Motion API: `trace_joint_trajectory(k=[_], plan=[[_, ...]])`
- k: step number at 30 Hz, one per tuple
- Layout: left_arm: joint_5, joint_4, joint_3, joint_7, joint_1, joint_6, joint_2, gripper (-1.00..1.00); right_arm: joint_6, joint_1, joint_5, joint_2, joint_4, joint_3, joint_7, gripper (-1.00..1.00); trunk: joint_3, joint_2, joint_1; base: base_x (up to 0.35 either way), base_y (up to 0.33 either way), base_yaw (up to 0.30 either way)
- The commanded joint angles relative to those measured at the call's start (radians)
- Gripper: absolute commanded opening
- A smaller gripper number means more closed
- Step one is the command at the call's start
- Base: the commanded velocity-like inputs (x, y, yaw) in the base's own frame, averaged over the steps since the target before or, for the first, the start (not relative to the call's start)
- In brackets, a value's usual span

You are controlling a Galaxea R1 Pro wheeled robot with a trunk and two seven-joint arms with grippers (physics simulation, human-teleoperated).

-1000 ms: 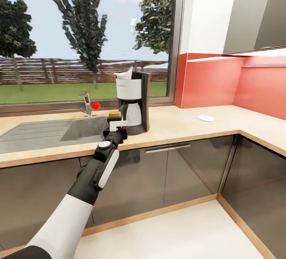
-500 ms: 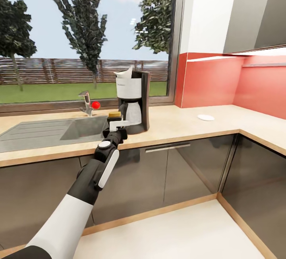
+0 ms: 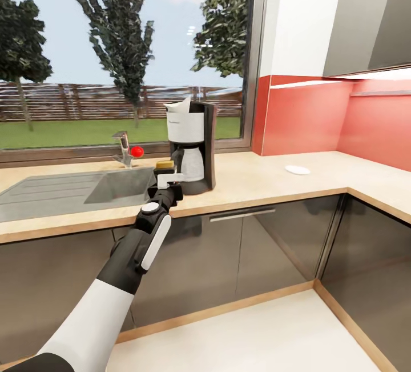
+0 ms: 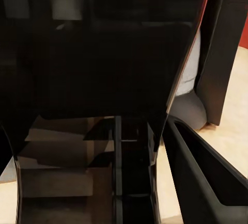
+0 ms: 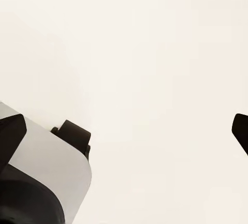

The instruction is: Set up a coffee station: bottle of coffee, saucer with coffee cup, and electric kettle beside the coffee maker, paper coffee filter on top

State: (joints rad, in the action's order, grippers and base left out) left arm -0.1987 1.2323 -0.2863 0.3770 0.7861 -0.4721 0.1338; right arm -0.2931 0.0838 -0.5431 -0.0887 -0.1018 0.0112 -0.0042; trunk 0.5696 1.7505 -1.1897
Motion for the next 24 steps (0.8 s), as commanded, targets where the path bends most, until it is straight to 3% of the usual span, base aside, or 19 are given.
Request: trace_joint_trajectory(k=[1,16,24], plan=[[-0.009,0.001,-0.002,0.008,0.001,-0.003,-0.001,-1.00,-0.003,0.001,-0.001,0.000,0.001,0.001,0.000,1.00,0.001,0.001,0.000,0.140,0.003,0.000],[-0.010,0.002,-0.002,0.008,0.001,-0.003,0.000,-1.00,-0.003,0.001,-0.001,0.000,0.001,0.001,0.000,1.00,0.001,0.001,0.000,0.025,0.000,0.000],[-0.010,0.003,-0.002,0.008,0.001,-0.003,0.000,-1.00,-0.003,0.001,-0.001,0.000,0.001,0.001,0.000,1.00,0.010,0.022,-0.012,0.000,0.000,0.000]])
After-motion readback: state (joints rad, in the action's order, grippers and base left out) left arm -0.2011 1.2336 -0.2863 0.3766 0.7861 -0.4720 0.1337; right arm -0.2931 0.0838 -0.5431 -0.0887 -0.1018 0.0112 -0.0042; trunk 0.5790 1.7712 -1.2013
